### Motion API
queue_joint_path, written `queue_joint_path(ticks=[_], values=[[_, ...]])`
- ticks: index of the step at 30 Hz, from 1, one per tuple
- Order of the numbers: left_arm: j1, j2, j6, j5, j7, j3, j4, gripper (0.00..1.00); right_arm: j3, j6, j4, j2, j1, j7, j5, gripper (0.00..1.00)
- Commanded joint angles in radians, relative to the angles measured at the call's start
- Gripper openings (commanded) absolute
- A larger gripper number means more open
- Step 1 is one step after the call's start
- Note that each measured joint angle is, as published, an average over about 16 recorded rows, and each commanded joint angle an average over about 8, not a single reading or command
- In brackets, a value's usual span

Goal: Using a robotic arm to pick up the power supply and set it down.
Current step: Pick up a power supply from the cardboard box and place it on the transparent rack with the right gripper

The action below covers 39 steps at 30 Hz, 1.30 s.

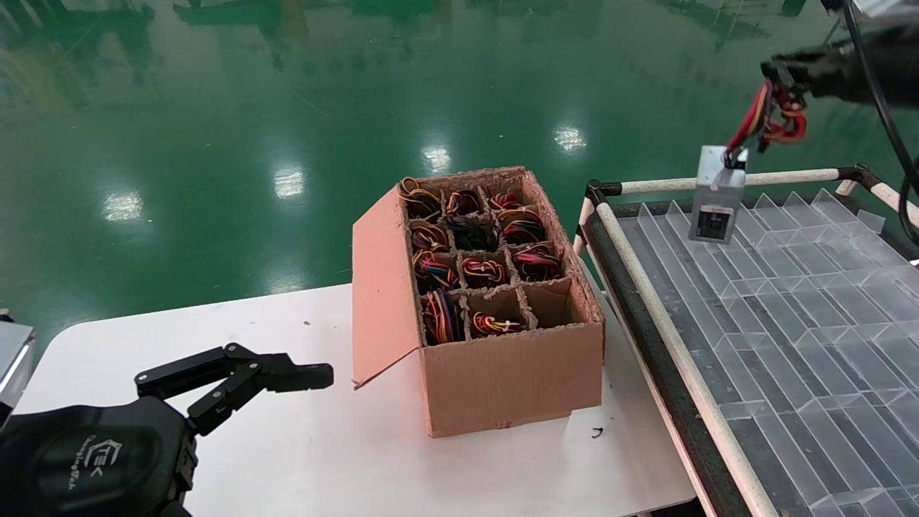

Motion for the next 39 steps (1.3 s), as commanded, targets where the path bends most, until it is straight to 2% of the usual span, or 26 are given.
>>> queue_joint_path(ticks=[1,14,27,39], values=[[0.0,0.0,0.0,0.0,0.0,0.0,0.0,1.0,-0.001,0.011,0.0,0.007,-0.015,-0.002,-0.002,0.0],[0.0,0.0,0.0,-0.001,0.0,0.001,0.0,1.0,-0.003,-0.005,0.01,0.004,-0.1,-0.012,-0.005,0.0],[0.0,-0.001,-0.001,-0.001,0.001,0.002,0.0,1.0,-0.007,-0.031,0.015,-0.016,-0.144,-0.01,-0.011,0.0],[0.0,-0.001,-0.001,-0.001,0.001,0.002,0.0,1.0,-0.014,-0.006,0.008,-0.009,-0.165,0.003,-0.021,0.0]])
